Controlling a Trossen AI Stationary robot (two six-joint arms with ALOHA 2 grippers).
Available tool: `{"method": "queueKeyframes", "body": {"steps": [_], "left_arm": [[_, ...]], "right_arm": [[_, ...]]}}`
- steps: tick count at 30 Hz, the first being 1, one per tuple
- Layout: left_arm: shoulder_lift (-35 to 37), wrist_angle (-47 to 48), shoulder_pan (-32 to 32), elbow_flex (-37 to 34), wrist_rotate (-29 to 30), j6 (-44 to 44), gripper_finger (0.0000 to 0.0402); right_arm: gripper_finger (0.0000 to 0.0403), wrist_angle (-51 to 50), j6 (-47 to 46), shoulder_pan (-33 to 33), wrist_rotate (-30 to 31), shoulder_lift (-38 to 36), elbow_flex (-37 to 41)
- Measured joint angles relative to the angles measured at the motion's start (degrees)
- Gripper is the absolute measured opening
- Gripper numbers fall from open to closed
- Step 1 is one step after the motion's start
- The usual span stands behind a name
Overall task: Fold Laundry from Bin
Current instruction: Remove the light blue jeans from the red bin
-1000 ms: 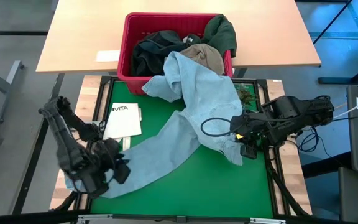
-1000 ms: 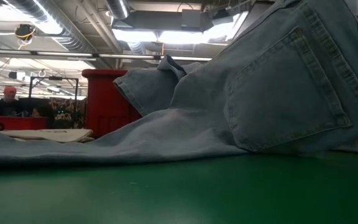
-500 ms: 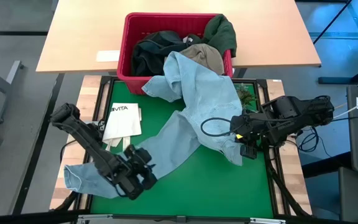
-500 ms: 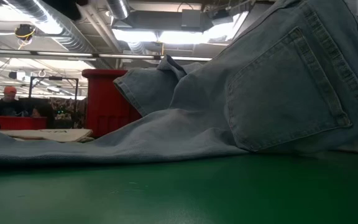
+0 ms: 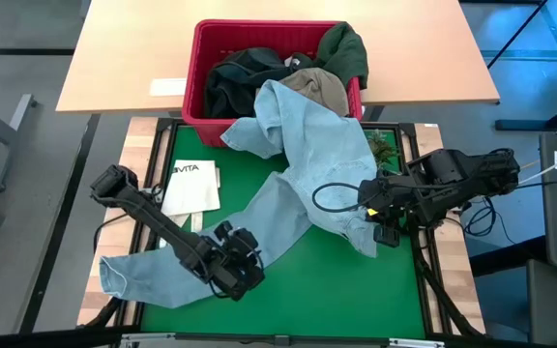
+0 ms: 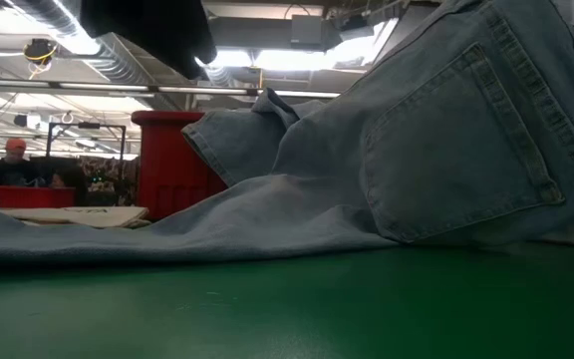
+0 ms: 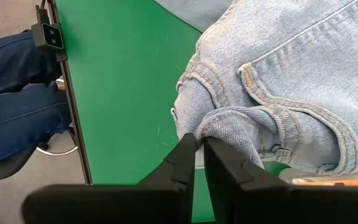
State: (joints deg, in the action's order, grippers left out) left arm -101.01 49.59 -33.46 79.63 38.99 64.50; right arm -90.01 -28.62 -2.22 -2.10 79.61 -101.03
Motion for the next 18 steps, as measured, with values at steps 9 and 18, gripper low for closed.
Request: {"method": "queueKeyframes", "body": {"steps": [9, 18], "left_arm": [[0.02, -2.19, 1.71, -0.07, -1.20, -2.70, 0.0141], [0.05, -7.53, 1.67, -4.36, -4.63, -2.16, 0.0141]], "right_arm": [[0.0145, 0.06, 0.71, -0.02, 6.65, 0.00, -0.06], [0.0190, -0.01, 0.15, -0.38, 1.63, 0.44, -0.07]]}}
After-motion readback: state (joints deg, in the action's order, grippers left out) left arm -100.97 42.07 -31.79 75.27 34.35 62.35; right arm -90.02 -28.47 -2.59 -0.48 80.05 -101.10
